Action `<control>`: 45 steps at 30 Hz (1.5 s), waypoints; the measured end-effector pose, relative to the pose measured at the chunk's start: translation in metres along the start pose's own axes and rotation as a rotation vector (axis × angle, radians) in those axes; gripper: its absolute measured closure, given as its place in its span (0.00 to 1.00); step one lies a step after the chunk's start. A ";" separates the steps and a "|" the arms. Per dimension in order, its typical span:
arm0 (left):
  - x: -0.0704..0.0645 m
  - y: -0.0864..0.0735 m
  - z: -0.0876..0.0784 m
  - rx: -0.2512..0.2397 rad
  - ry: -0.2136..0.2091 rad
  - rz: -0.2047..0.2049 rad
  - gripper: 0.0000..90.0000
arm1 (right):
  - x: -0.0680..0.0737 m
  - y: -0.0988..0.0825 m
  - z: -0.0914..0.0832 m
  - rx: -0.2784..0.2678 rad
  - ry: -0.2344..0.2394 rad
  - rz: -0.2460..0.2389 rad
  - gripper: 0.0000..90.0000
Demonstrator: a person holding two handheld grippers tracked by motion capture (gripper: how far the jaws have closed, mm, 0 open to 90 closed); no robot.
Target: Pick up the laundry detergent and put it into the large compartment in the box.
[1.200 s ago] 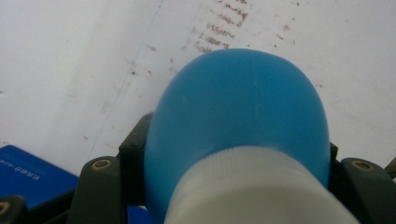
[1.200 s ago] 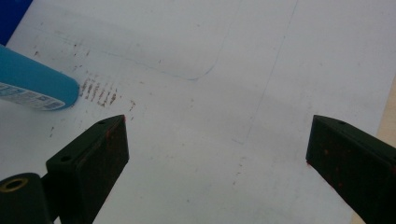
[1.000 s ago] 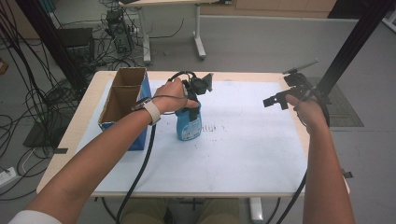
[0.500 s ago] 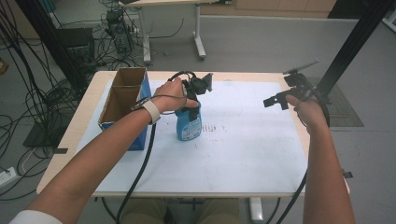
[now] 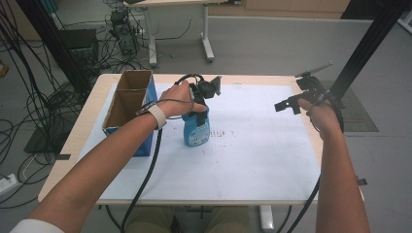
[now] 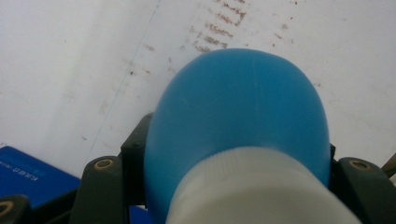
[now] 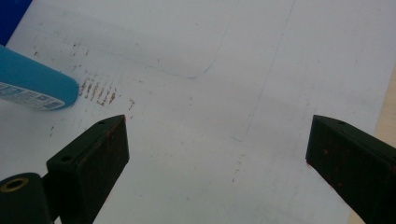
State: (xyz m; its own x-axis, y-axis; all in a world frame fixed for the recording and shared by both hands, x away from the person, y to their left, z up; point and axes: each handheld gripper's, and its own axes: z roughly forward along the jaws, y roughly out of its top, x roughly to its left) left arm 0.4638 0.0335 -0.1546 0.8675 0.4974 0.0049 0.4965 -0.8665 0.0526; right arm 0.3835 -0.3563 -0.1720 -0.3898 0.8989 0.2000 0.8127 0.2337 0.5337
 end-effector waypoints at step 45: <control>-0.001 -0.001 0.000 -0.005 0.002 -0.009 0.43 | 0.002 -0.001 -0.001 -0.006 -0.002 0.000 0.07</control>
State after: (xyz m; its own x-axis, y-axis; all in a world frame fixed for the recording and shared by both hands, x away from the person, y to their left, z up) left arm 0.4623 0.0343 -0.1548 0.8629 0.5053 0.0062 0.5042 -0.8617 0.0575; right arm 0.3815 -0.3548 -0.1708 -0.3887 0.8997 0.1987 0.8104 0.2312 0.5383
